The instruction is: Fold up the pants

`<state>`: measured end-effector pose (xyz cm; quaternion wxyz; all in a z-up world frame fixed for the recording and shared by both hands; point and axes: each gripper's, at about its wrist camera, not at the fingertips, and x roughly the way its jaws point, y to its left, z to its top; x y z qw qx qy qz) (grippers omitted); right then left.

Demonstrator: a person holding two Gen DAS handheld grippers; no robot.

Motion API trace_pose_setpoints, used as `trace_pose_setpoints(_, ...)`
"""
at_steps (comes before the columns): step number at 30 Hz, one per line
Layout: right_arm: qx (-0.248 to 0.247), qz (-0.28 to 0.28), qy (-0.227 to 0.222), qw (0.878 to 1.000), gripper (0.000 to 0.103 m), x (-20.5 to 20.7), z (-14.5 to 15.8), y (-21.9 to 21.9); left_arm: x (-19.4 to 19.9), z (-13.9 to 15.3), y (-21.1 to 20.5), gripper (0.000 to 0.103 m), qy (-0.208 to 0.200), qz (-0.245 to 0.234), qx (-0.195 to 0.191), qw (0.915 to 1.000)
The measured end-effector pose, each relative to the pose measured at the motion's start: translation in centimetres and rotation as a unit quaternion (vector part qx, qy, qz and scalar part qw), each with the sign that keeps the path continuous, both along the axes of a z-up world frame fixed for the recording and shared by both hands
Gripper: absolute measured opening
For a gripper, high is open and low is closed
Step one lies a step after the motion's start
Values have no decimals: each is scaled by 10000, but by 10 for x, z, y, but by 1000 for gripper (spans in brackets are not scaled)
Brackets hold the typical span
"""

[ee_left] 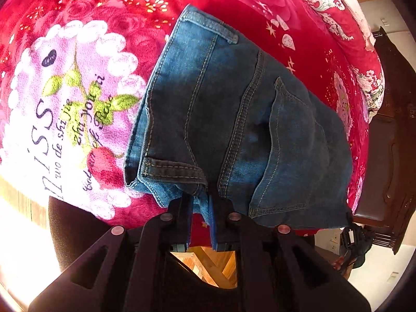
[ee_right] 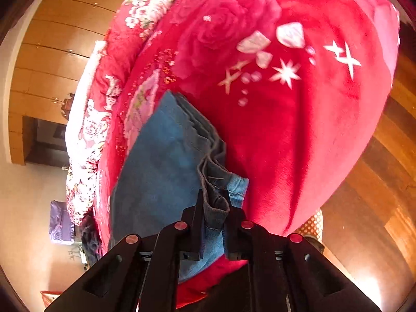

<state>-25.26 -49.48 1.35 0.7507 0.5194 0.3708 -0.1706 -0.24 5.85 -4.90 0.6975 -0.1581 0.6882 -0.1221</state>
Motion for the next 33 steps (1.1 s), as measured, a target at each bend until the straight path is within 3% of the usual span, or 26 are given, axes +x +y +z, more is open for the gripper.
trace_pose_setpoints(2,-395,72,-226,9989,7,2,22,0,-1,0,-1,8,-52,-83,79,9999)
trace_pose_setpoints(3,-460,82,-114,9988,7,2,22,-3,-1,-5,-3,9,-4,-134,129,9998)
trace_pose_setpoints(6,-307,155,913,9952,11,-1,-11,-12,0,-17,-8,9,139,-163,215,9995)
trace_pose_setpoints(8,-73,85,1276,9918,16,-9,-26,-15,-1,-13,-7,9,111,-269,164,9994)
trace_pose_setpoints(10,11,-146,1114,9937,19,-20,-20,-19,-6,-3,-2,11,66,-492,68,9987)
trace_pose_setpoints(14,-576,-300,812,9946,20,-14,23,-28,-16,23,11,12,-50,-1091,-284,9936)
trace_pose_setpoints(17,-785,241,409,9958,31,30,50,-20,-4,47,21,13,-426,-1014,-431,9930)
trace_pose_setpoints(19,-824,852,164,9928,37,78,60,-2,16,55,27,25,-657,-641,-388,9950)
trace_pose_setpoints(20,-813,1202,68,9894,37,106,62,10,29,54,27,42,-724,-495,-376,9954)
trace_pose_setpoints(21,-763,1570,-24,9846,37,137,62,26,42,50,25,51,-725,-372,-316,9962)
trace_pose_setpoints(24,-539,2554,-96,9653,37,229,52,75,73,25,17,51,-334,-124,-310,9989)
trace_pose_setpoints(27,-540,3167,230,9467,38,299,32,119,84,7,13,51,57,34,-491,9988)
trace_pose_setpoints(30,-734,3715,769,9223,38,340,11,146,87,5,17,51,77,79,-604,9981)
trace_pose_setpoints(33,-845,4229,1245,8936,39,356,-14,159,91,-2,25,54,270,79,-865,9959)
